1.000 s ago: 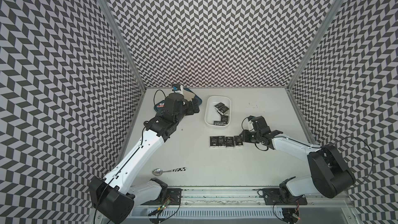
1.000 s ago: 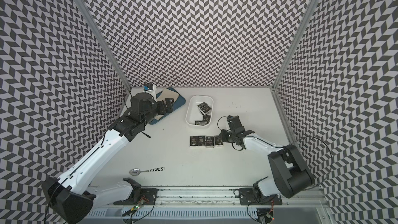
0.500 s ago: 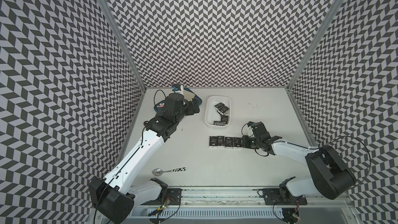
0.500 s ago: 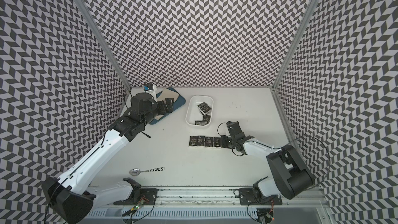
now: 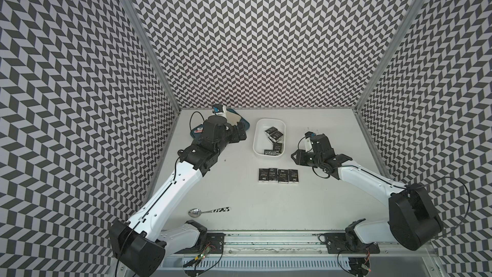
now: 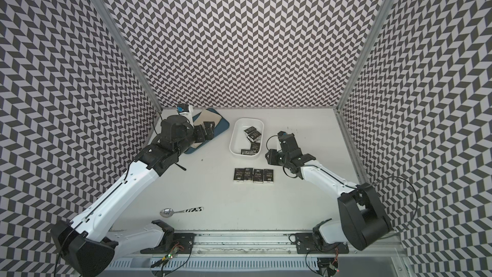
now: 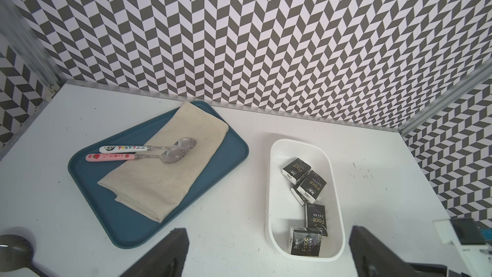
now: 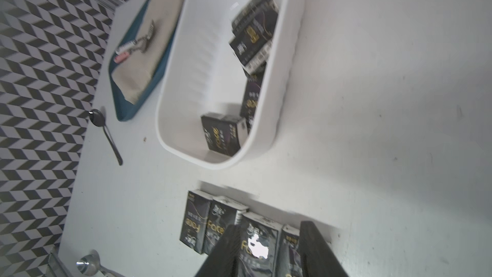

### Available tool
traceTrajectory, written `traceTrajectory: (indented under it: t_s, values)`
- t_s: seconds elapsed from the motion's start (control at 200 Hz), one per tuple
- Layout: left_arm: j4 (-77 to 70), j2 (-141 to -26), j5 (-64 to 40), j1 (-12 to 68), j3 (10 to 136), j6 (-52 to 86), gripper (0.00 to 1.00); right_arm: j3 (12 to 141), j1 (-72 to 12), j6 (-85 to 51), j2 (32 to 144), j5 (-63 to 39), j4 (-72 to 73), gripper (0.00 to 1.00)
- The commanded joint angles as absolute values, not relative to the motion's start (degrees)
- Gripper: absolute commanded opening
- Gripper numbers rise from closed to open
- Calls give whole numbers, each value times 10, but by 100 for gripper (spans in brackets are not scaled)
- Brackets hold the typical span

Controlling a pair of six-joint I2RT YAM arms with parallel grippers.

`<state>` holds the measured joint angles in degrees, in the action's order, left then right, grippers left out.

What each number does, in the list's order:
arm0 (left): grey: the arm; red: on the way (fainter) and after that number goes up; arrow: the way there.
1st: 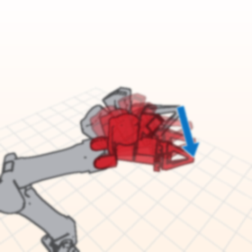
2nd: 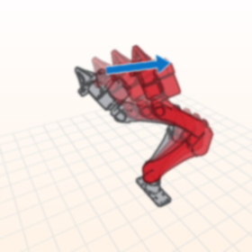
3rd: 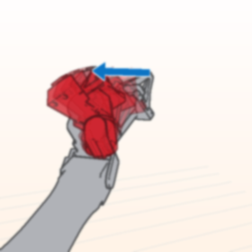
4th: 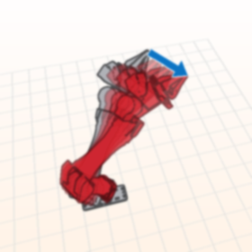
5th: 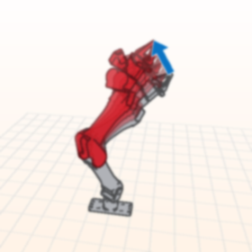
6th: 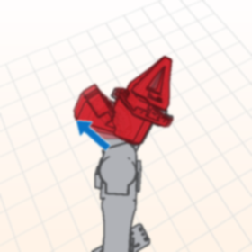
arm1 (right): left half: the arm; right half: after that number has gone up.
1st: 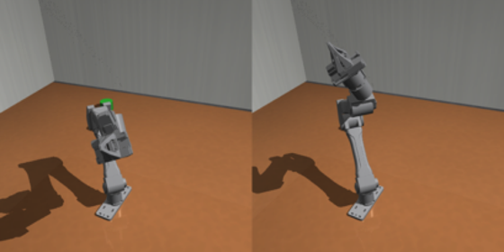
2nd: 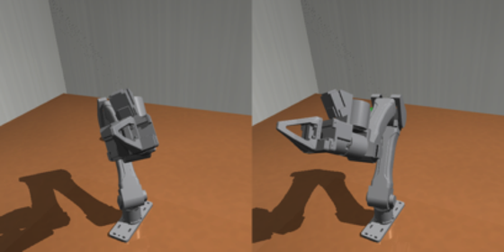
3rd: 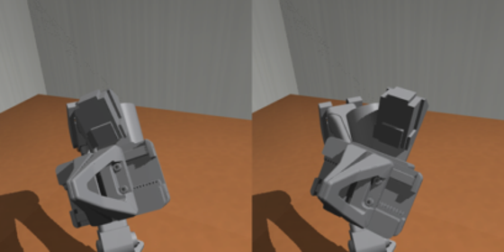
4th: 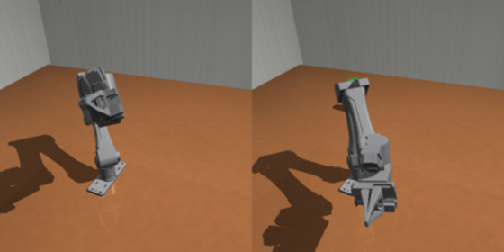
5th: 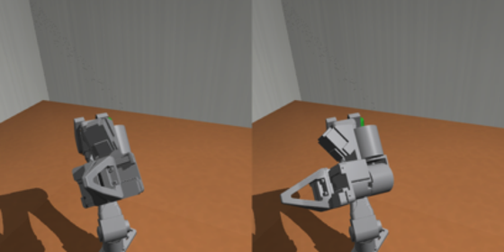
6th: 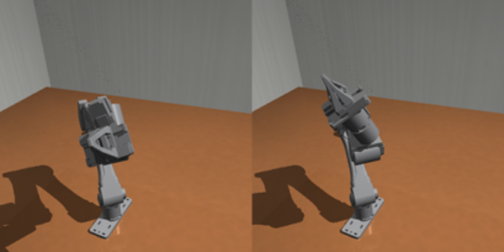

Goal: Take the pocket tissues out of the storage box
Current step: Pick up the pocket tissues from the storage box.

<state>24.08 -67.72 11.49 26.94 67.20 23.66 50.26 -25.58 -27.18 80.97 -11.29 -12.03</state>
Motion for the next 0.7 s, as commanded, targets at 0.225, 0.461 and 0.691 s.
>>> traceTrajectory:
  t_s: [0.225,0.461,0.691]
  values:
    - [236,-689,114,266,675,235,99,736,-329,-318,987,-44,-124,44]
    - [238,-681,120,266,675,235,99,831,-387,-451,1087,46,-135,47]
    - [240,-667,120,265,677,232,99,848,-392,-554,1131,109,-171,49]
